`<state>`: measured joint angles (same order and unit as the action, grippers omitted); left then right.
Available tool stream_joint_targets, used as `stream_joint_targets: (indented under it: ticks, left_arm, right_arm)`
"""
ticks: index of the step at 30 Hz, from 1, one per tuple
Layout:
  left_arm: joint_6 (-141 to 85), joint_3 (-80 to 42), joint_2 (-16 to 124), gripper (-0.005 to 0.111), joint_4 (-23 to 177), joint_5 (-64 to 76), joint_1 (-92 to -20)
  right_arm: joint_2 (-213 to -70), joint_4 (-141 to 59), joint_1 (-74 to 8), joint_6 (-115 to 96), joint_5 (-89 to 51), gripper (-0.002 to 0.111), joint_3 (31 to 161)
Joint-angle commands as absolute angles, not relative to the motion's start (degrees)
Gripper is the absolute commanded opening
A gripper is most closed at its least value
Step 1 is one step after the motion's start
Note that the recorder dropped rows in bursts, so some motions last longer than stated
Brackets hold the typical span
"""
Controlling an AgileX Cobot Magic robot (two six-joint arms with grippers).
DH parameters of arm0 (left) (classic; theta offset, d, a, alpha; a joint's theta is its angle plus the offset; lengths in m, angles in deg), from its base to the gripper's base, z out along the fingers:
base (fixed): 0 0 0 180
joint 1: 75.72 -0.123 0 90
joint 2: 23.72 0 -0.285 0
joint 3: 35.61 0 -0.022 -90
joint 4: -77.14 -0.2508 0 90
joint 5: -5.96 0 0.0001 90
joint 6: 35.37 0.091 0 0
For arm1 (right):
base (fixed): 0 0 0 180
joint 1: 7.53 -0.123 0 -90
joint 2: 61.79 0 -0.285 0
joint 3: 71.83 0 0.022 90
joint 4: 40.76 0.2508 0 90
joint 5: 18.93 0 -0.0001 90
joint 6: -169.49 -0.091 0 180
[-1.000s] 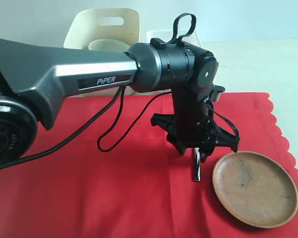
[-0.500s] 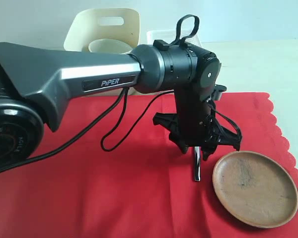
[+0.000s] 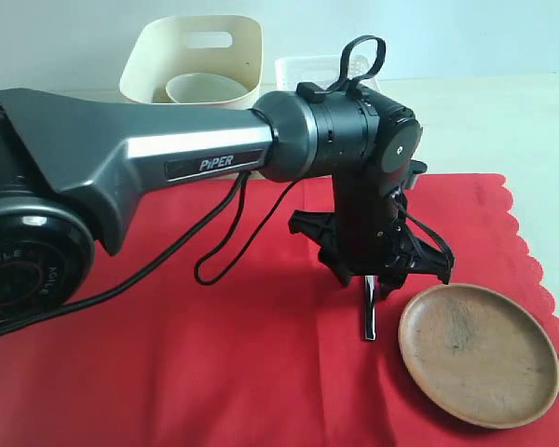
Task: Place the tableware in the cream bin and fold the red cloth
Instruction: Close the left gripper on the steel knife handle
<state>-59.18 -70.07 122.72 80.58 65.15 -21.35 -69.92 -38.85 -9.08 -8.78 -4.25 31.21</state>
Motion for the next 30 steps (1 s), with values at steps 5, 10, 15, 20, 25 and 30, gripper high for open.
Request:
stream_joint_targets:
  ticks: [5, 10, 15, 20, 25, 30]
  left_arm:
    - [-59.8, -69.9, 123.6, 0.047, 79.0, 67.4, -22.0]
    - [-59.8, -69.9, 123.6, 0.047, 78.2, 68.8, -22.0]
    - [-59.8, -69.9, 123.6, 0.047, 77.8, 70.6, -22.0]
    - [-59.6, -69.9, 123.6, 0.047, 78.3, 71.6, -22.0]
    - [-58.6, -69.9, 123.6, 0.047, 81.3, 71.7, -22.0]
    - [-56.7, -69.9, 123.6, 0.045, 84.3, 70.9, -22.0]
  right_arm:
    - [-69.6, -38.8, -8.9, -8.6, -4.9, 0.0, 31.0]
    - [-69.6, -38.8, -8.9, -8.6, -4.9, 0.0, 31.0]
    - [-69.6, -38.8, -8.9, -8.6, -4.9, 0.0, 31.0]
    - [-69.6, -38.8, -8.9, -8.6, -4.9, 0.0, 31.0]
    - [-69.6, -38.8, -8.9, -8.6, -4.9, 0.0, 31.0]
    - [-69.6, -38.8, -8.9, -8.6, -4.9, 0.0, 31.0]
